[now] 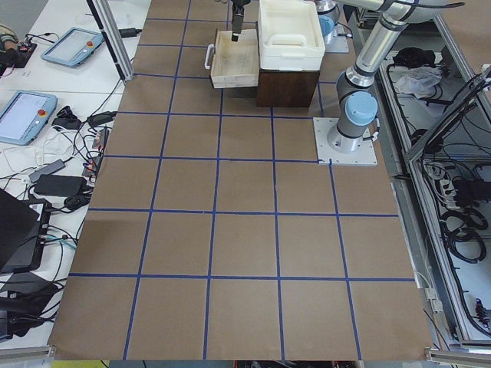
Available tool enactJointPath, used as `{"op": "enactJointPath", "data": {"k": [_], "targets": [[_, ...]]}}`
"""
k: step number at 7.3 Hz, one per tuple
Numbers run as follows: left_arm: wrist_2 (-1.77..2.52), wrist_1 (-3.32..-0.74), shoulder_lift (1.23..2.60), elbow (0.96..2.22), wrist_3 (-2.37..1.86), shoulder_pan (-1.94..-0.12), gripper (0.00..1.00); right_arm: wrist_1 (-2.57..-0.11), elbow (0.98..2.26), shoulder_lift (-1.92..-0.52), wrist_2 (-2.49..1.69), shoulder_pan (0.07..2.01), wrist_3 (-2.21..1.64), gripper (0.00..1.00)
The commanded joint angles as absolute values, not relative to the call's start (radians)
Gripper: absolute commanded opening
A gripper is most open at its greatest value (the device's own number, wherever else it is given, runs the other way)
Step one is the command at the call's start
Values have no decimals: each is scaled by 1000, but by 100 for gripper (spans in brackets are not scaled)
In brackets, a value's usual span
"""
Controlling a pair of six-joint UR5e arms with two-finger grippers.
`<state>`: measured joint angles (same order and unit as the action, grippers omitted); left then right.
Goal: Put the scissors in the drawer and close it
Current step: 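Carry the scissors with the right gripper over the open drawer and lower them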
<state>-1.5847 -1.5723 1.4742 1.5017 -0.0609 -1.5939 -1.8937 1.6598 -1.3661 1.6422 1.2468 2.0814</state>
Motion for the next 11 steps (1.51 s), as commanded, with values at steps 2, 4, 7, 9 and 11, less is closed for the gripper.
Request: {"op": "enactJointPath", "data": {"k": [2, 4, 7, 9, 11], "targets": [[-1586, -1572, 1474, 1502, -61, -1594, 100, -1809, 1651, -1434, 1614, 1476, 1779, 0], [-1586, -1572, 1474, 1500, -61, -1594, 100, -1804, 1628, -1428, 1605, 1647, 1544, 0], [-1586, -1572, 1474, 1502, -61, -1594, 100, -1801, 1628, -1422, 1499, 1710, 1354, 0], [-1586, -1572, 1474, 1502, -61, -1594, 100, -1816, 1626, -1384, 1491, 1794, 1287, 0], [-1586, -1572, 1474, 1502, -61, -1594, 100, -1859, 1600, -1338, 1546, 1886, 1264, 0]]}}
